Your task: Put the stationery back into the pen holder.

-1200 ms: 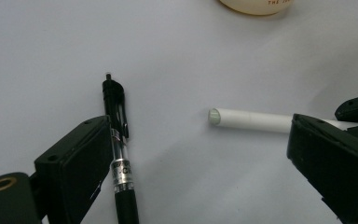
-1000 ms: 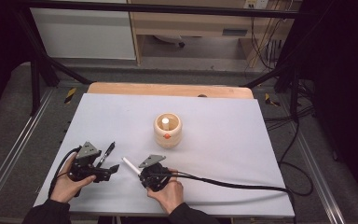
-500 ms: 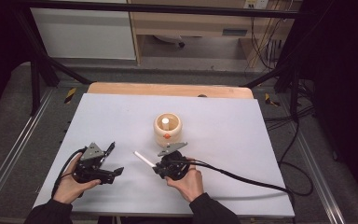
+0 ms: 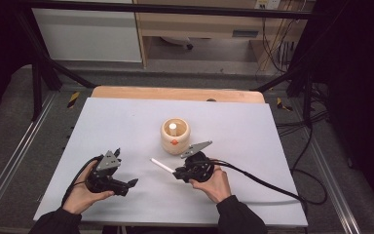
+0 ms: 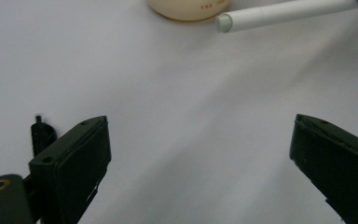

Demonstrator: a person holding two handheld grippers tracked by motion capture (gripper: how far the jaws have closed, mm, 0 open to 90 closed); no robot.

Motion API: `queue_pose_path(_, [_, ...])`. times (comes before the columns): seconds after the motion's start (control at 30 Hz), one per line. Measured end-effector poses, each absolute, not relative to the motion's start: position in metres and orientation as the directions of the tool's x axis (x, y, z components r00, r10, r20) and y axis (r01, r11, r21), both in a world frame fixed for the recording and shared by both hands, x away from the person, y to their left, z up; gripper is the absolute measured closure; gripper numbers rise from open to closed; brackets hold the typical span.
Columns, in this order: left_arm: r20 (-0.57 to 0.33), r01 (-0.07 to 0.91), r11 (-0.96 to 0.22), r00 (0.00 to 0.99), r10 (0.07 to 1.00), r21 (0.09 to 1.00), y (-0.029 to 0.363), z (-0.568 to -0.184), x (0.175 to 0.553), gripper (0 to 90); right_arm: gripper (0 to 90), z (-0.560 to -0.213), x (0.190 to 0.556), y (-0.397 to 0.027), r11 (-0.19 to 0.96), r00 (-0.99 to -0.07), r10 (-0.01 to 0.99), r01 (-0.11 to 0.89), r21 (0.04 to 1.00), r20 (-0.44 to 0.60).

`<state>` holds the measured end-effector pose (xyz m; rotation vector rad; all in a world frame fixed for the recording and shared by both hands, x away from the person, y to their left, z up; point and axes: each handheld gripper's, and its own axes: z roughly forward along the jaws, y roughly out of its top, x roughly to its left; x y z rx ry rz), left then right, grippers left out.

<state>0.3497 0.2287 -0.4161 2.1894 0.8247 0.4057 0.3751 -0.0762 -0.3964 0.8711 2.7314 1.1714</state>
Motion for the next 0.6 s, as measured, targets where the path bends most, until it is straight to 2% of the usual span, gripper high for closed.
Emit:
queue_pose_path(0.33, [0.109, 0.363, -0.595, 0.785, 0.610, 0.718, 0.206, -0.413, 0.351, 5.2, 78.8, -0.390, 0.376, -0.101, 0.574, -0.850, 0.493, 0.479, 0.665, 0.187])
queue_pose_path(0.6, [0.220, 0.243, -0.688, 0.830, 0.512, 0.683, 0.181, -0.404, 0.350, 5.2, 78.8, -0.388, 0.375, -0.110, 0.586, -0.855, 0.477, 0.482, 0.651, 0.204])
